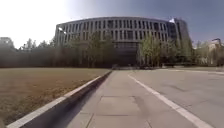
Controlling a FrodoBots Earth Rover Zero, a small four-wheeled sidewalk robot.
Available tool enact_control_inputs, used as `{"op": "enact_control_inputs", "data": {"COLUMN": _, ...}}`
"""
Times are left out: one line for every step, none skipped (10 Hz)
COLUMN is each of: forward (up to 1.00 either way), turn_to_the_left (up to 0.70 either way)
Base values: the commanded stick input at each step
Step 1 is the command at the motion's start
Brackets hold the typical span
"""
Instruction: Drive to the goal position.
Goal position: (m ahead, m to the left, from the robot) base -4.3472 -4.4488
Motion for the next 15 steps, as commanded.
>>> {"op": "enact_control_inputs", "data": {"forward": 0.10, "turn_to_the_left": 0.00}}
{"op": "enact_control_inputs", "data": {"forward": 0.10, "turn_to_the_left": 0.00}}
{"op": "enact_control_inputs", "data": {"forward": 0.10, "turn_to_the_left": 0.00}}
{"op": "enact_control_inputs", "data": {"forward": 0.09, "turn_to_the_left": 0.00}}
{"op": "enact_control_inputs", "data": {"forward": 0.09, "turn_to_the_left": 0.00}}
{"op": "enact_control_inputs", "data": {"forward": 0.09, "turn_to_the_left": 0.00}}
{"op": "enact_control_inputs", "data": {"forward": 0.09, "turn_to_the_left": 0.00}}
{"op": "enact_control_inputs", "data": {"forward": 0.09, "turn_to_the_left": 0.00}}
{"op": "enact_control_inputs", "data": {"forward": 0.09, "turn_to_the_left": 0.00}}
{"op": "enact_control_inputs", "data": {"forward": 0.09, "turn_to_the_left": 0.00}}
{"op": "enact_control_inputs", "data": {"forward": 0.09, "turn_to_the_left": 0.00}}
{"op": "enact_control_inputs", "data": {"forward": 0.09, "turn_to_the_left": 0.00}}
{"op": "enact_control_inputs", "data": {"forward": 0.09, "turn_to_the_left": 0.00}}
{"op": "enact_control_inputs", "data": {"forward": 0.09, "turn_to_the_left": 0.00}}
{"op": "enact_control_inputs", "data": {"forward": 0.09, "turn_to_the_left": 0.00}}
